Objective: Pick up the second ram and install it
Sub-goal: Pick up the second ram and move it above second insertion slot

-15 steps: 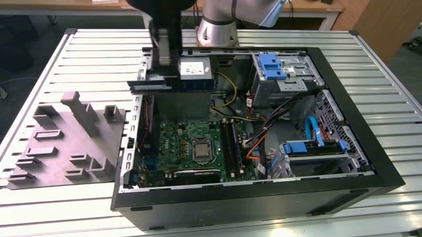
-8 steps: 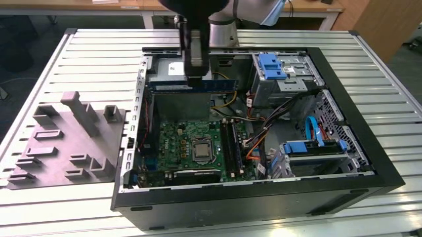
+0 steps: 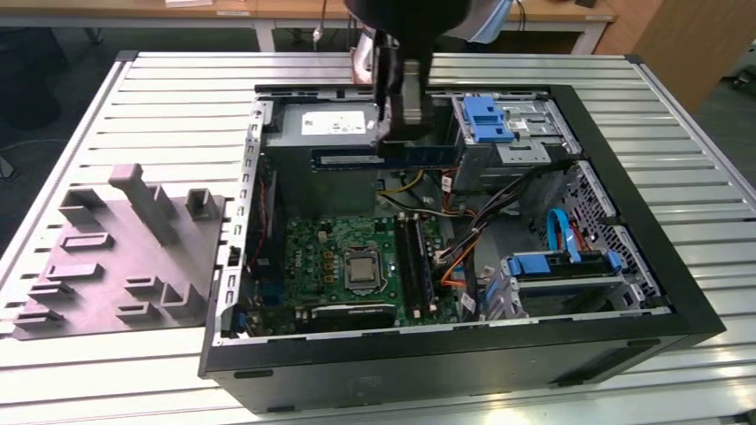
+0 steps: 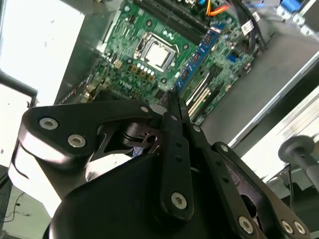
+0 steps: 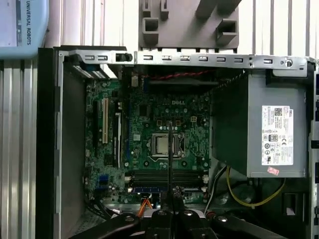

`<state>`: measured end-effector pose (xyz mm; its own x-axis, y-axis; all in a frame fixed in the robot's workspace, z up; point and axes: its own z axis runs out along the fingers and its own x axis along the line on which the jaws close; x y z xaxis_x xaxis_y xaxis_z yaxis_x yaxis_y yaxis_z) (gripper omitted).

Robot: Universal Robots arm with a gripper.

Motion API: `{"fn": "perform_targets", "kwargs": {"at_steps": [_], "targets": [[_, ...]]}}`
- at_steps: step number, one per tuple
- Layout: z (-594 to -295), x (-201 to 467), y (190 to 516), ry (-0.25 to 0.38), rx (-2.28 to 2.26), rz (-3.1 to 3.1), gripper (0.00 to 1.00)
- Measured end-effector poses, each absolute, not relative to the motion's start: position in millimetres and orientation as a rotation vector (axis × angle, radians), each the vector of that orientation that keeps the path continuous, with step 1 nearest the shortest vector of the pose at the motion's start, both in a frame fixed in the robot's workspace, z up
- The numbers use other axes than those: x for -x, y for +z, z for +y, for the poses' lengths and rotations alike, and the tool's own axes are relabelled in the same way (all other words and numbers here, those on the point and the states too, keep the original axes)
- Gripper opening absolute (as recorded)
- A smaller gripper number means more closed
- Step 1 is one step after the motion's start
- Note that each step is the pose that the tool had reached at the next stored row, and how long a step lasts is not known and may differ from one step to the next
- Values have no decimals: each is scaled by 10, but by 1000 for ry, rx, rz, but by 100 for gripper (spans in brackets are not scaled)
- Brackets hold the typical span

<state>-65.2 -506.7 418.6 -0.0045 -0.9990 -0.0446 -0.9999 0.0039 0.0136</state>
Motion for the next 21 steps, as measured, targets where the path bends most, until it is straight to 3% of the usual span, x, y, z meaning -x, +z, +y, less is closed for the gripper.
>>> {"fn": "perform_targets", "kwargs": {"at_steps": [21], "targets": [[-5067, 513, 3808, 69, 2204, 2212, 11]]}}
